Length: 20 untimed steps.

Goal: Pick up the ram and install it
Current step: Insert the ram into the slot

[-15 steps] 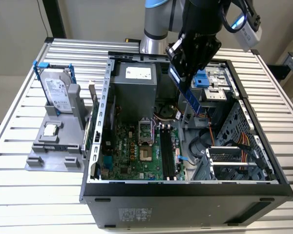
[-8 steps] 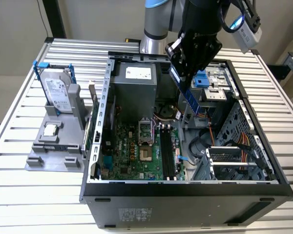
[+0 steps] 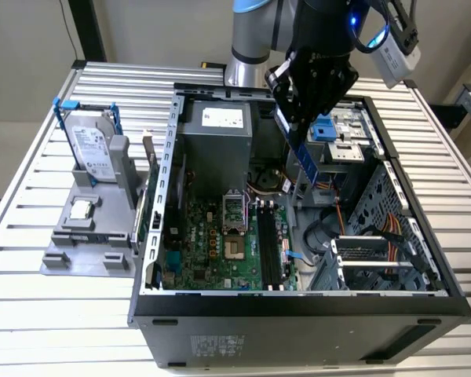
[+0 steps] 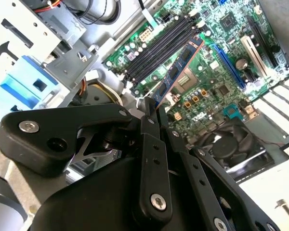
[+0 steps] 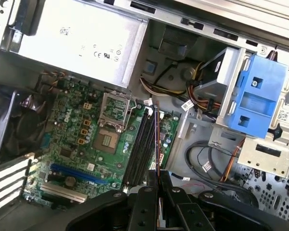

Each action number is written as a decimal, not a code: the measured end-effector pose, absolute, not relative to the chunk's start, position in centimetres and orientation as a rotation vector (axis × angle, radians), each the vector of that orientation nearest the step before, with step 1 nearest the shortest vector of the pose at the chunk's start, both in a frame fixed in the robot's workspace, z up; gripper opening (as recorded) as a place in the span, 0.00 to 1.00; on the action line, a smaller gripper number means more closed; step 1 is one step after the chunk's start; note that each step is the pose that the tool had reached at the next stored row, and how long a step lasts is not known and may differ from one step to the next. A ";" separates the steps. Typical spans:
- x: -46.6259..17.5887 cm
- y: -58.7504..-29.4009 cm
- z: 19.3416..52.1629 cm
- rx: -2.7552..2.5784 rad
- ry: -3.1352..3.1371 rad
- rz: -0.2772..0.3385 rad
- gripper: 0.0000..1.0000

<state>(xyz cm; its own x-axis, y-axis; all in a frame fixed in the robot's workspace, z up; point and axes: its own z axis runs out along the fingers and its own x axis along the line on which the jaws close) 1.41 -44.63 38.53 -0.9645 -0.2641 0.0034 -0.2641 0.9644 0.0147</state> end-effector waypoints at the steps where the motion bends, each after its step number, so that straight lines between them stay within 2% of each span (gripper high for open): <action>1: 1.4 -44.6 38.5 0.406 -3.110 -0.022 0.00; 20: 1.4 -44.6 38.5 0.201 -3.131 -0.023 0.00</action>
<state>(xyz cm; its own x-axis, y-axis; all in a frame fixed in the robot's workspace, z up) 1.41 -44.63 38.53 -0.9918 -0.1281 0.0034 -0.1280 0.9917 0.0147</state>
